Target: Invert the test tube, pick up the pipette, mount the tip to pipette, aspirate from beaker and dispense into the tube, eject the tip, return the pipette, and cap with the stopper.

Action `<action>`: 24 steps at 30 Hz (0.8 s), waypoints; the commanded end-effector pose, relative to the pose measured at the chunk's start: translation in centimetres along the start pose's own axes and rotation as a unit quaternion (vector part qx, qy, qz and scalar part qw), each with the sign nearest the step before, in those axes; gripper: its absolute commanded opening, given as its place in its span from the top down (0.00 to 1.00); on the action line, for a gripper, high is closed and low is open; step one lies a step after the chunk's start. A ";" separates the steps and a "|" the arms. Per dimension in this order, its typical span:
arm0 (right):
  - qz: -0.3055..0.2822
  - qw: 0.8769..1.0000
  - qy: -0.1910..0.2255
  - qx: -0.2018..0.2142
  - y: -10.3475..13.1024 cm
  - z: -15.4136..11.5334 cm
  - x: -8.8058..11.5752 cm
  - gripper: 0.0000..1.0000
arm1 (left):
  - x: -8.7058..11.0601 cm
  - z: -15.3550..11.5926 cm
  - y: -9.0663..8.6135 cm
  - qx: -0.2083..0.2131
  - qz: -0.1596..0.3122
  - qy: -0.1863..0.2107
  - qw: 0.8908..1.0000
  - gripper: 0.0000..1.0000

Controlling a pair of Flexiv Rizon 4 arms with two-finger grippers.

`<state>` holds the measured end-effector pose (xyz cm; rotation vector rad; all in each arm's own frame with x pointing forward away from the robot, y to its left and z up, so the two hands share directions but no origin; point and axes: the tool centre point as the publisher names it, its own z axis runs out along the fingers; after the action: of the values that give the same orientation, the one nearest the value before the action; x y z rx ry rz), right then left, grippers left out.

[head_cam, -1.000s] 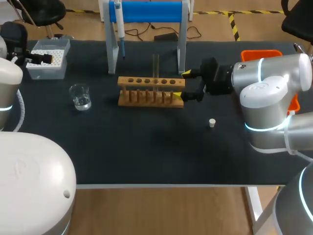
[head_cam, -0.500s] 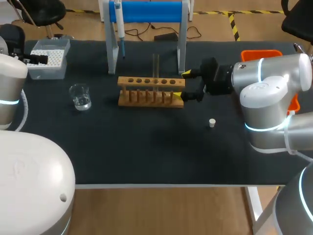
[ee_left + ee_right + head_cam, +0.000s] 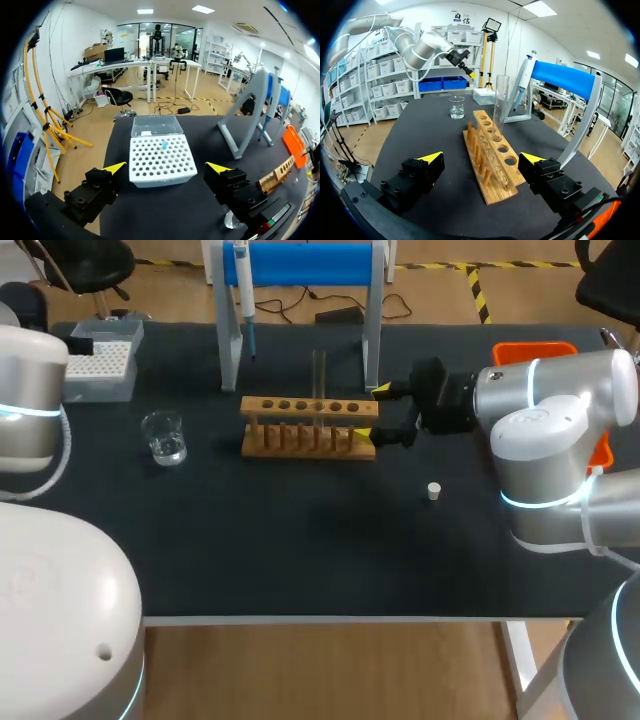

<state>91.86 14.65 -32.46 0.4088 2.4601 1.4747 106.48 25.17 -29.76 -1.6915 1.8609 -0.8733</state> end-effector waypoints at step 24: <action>0.000 1.000 0.000 0.000 0.0 0.0 0.0 0.00 | 0.2 7.8 -2.1 -0.025 -0.006 -0.017 1.000 0.11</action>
<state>91.86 14.65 -32.46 0.4088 2.4601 1.4748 112.89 23.81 -33.18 -1.7351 1.8595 -0.8131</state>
